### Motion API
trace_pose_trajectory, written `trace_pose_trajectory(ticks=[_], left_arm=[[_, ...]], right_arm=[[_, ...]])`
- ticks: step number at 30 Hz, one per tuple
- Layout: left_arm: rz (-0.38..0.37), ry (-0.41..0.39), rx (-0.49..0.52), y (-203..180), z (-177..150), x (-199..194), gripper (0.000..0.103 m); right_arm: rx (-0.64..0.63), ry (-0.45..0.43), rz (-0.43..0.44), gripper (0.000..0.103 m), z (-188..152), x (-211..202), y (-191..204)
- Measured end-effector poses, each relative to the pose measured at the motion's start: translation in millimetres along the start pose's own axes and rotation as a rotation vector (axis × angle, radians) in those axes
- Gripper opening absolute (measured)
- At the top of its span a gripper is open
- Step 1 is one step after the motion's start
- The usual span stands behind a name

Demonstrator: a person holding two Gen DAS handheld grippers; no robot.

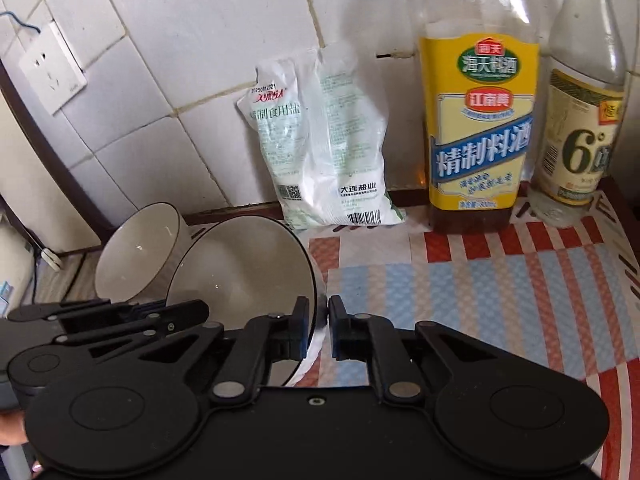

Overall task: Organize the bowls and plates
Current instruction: 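Lower the held bowl into the other bowl and grip both rims together, then carry the two nested bowls with both grippers over the third white bowl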

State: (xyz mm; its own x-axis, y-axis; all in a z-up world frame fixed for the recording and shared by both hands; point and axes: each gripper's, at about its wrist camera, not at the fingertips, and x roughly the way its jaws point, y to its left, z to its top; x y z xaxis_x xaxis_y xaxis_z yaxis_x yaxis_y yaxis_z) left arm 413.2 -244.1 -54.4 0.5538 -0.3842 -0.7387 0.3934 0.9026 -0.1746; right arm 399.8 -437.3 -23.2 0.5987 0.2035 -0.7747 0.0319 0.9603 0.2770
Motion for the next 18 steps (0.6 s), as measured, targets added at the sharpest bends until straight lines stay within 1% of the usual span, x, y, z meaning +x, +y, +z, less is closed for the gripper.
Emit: trace_pose_trajectory(ticks=[3, 6, 12, 14, 18], left_arm=[[-0.027, 0.008, -0.013, 0.2, 0.4, -15.0, 0.008], [-0.037, -0.013, 0.012, -5.0, -3.4, -37.1, 0.008], [-0.085, -0.024, 0.061, -17.7, -14.5, -82.2, 0.008], [-0.107, -0.026, 0.055, -21.8, -21.4, -91.5, 0.008], [-0.151, -0.011, 0.083, -37.5, -38.4, -104.9, 0.008]], right_arm=[[0.059, 0.007, 0.025, 0.012, -3.7, -10.6, -3.5], [0.064, -0.003, 0.033, 0.012, -14.1, -27.9, 2.0], [0.075, -0.037, 0.036, 0.012, -36.5, -75.1, 12.2], [0.092, -0.043, 0.039, 0.012, -44.7, -90.2, 11.9], [0.111, -0.057, -0.005, 0.012, -66.2, -118.5, 13.0]])
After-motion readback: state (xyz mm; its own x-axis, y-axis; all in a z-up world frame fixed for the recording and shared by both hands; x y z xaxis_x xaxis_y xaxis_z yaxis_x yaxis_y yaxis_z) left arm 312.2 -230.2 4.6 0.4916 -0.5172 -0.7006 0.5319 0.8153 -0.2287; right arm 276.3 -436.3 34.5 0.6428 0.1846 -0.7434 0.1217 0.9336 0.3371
